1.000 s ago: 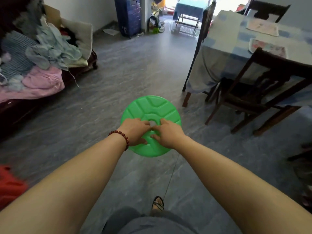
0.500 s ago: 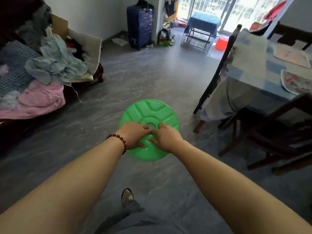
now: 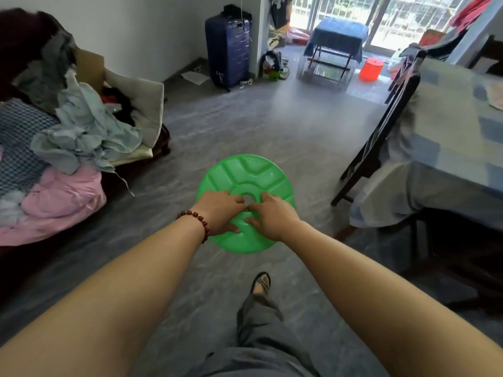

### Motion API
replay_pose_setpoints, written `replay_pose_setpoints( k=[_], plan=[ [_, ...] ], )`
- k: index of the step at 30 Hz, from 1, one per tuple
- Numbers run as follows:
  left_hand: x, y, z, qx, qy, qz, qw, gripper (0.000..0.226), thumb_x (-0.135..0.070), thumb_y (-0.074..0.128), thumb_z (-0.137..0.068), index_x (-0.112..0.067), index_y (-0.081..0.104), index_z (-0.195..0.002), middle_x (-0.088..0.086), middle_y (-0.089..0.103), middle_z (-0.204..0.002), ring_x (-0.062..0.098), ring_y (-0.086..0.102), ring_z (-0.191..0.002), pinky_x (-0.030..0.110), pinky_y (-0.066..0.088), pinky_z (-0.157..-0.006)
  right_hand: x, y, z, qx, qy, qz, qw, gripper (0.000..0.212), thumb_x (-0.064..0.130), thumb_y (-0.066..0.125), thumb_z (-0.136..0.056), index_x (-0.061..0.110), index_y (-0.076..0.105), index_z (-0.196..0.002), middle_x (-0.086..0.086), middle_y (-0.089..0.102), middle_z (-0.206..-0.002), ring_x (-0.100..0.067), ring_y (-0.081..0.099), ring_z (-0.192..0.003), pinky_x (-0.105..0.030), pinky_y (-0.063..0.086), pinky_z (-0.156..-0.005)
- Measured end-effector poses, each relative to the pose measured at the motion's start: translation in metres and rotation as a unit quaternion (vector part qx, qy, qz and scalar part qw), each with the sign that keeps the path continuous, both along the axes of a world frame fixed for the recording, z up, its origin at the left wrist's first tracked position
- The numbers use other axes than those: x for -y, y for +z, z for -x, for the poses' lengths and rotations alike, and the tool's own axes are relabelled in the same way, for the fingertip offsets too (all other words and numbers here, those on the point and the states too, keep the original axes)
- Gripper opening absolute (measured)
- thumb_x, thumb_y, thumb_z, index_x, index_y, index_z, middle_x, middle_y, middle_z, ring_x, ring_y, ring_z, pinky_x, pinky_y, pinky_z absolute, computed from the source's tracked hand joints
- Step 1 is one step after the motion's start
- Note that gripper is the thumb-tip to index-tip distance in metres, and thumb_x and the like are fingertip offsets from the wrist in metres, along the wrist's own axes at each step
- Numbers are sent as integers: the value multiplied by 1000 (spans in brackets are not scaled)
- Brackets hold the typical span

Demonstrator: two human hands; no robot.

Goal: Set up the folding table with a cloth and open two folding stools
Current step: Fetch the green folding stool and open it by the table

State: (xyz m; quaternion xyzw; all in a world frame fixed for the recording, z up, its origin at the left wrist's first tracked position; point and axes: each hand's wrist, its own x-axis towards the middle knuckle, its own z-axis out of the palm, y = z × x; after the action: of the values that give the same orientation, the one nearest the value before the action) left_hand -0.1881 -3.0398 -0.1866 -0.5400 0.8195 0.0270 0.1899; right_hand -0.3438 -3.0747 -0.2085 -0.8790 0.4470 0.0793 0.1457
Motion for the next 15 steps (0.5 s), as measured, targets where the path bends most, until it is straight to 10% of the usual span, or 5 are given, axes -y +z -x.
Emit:
replay_pose_setpoints(
  k=[15],
  plan=[
    [331, 11, 0, -7, -35, 15, 999, 58, -52, 56, -86, -25, 41, -136, -6, 44, -138, 25, 49, -116, 38, 47, -83, 319, 15, 2, 10, -47, -1, 999, 46, 46, 50, -92, 28, 51, -134, -14, 45, -125, -35, 47, -117, -41, 43, -95]
  ],
)
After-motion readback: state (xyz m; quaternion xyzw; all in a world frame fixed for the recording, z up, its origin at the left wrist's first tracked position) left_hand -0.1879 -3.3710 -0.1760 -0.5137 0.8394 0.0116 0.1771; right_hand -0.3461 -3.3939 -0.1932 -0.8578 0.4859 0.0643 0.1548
